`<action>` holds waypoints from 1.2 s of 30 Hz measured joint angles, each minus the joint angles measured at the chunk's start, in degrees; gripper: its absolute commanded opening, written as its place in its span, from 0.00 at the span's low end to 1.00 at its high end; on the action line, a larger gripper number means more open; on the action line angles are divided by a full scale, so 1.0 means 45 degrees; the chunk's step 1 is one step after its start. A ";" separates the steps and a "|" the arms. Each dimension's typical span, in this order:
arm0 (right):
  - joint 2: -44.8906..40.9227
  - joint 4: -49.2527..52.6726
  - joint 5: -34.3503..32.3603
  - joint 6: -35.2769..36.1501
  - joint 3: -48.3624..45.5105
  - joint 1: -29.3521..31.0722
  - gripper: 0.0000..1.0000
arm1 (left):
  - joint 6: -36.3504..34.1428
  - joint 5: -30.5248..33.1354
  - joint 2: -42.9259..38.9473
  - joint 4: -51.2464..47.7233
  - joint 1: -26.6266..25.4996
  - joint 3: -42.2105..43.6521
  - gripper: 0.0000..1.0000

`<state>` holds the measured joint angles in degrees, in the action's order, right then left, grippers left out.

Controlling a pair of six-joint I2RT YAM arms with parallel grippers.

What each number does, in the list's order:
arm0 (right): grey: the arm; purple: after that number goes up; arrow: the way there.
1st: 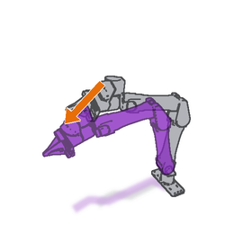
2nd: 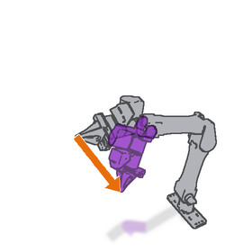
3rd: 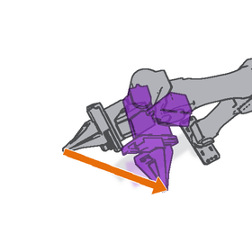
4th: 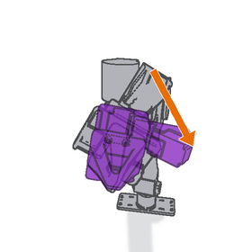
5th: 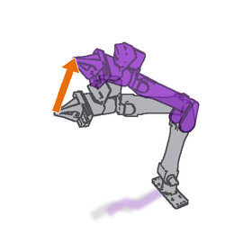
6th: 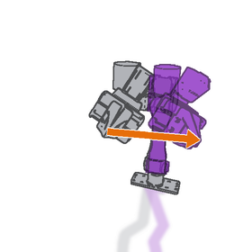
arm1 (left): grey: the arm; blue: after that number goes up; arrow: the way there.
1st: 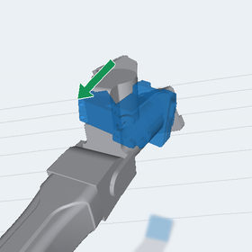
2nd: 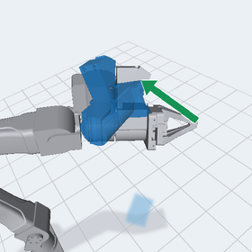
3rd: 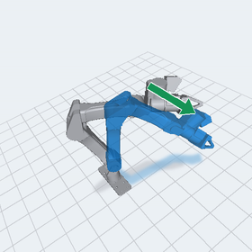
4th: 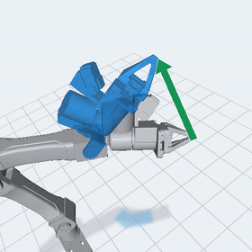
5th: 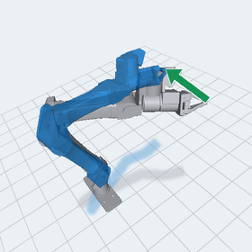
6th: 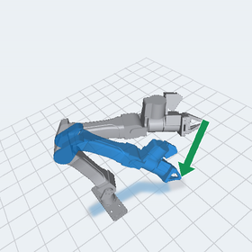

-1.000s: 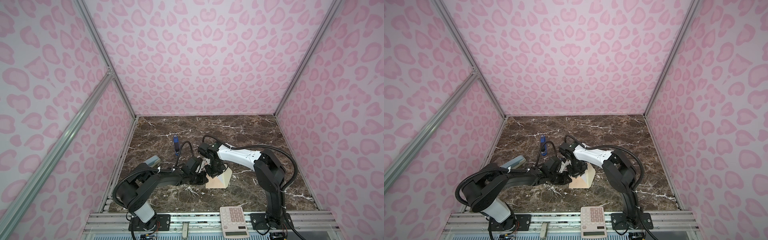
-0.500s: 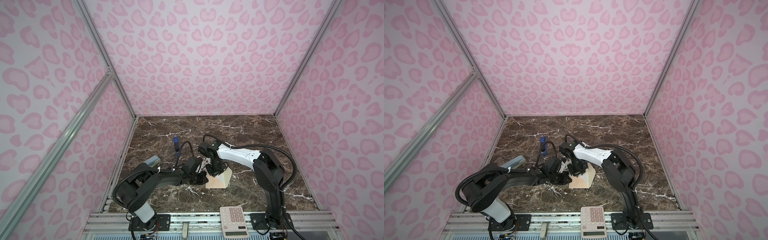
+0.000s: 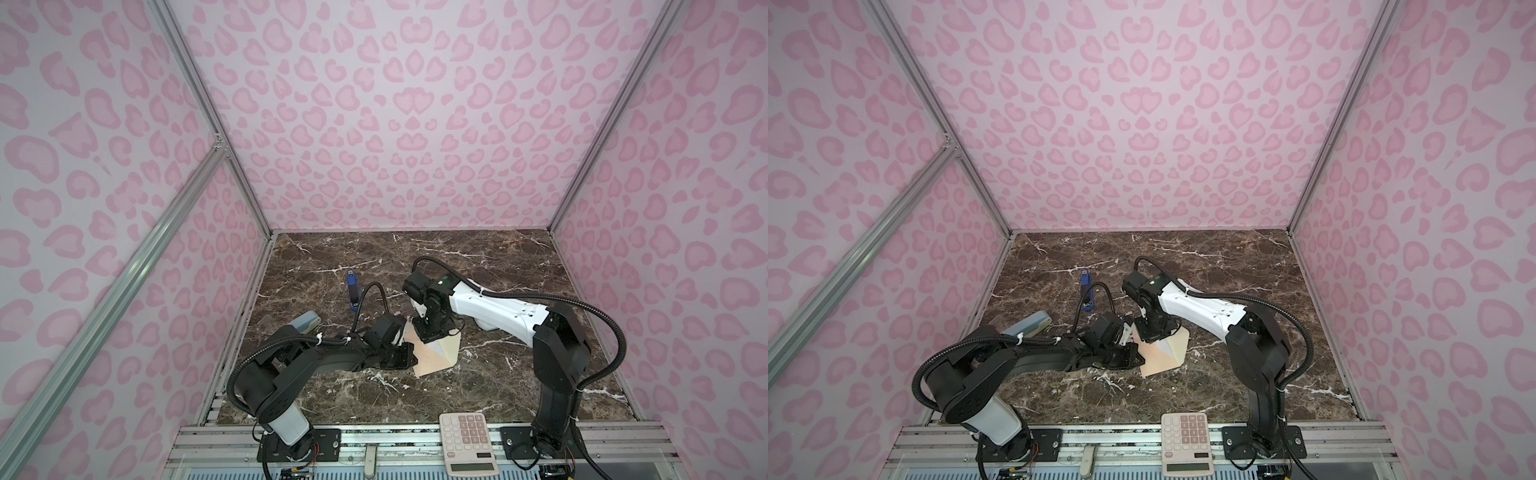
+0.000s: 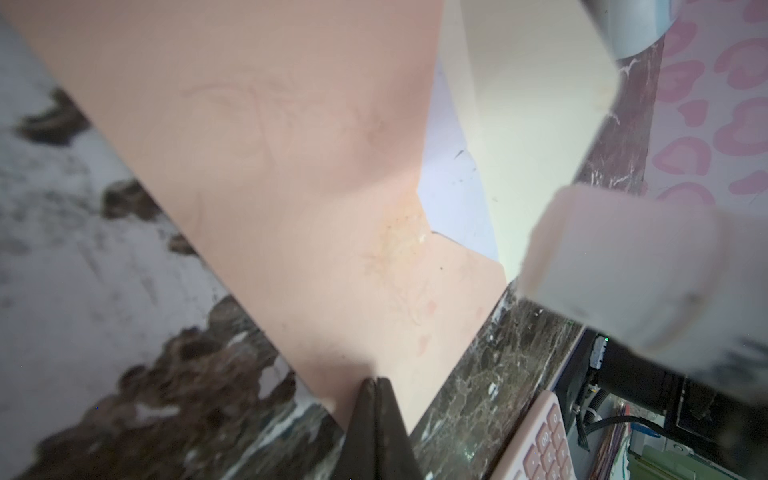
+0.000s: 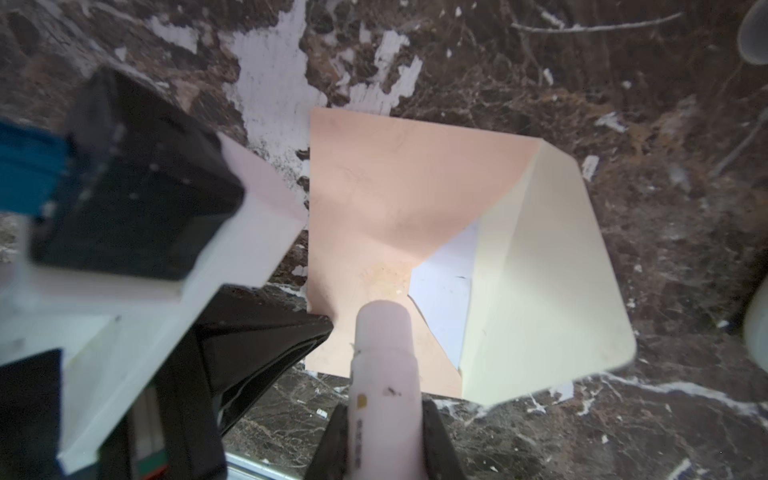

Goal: Place the letter into the envelope and seal it
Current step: 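Lift the glue stick off the envelope with the right gripper while the left gripper rises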

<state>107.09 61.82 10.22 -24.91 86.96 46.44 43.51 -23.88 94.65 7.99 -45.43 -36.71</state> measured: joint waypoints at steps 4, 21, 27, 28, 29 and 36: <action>-0.0369 -0.0107 0.0189 0.0000 -0.0350 -0.0253 0.00 | 0.0000 -0.0015 0.0010 0.0015 -0.0005 -0.0010 0.04; -0.4653 -0.3541 0.1035 -0.0053 -0.3667 -0.1574 0.00 | -0.0510 0.1054 -0.1481 -0.2846 -0.0068 -0.1205 0.19; -0.7645 -0.6305 0.0583 -0.0175 -0.5547 -0.2035 0.00 | -0.1069 0.1875 -0.3167 -0.4158 -0.0058 -0.2832 0.45; -0.8106 -0.6747 0.0457 -0.0209 -0.5872 -0.2098 0.00 | -0.1180 0.2030 -0.3410 -0.4299 -0.0053 -0.3031 0.49; -0.8573 -0.7208 0.0253 -0.0233 -0.6198 -0.2108 0.00 | -0.1239 0.2220 -0.3725 -0.4498 -0.0024 -0.3279 0.53; -1.1701 -1.1312 -0.1083 -0.0340 -0.8893 -0.2176 0.00 | -0.1219 0.3570 -0.6309 -0.4886 0.0486 -0.3793 0.69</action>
<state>54.43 10.92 5.34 -26.44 46.94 36.64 38.02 -7.81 66.26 -14.00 -43.24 -53.78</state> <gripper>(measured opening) 0.223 0.661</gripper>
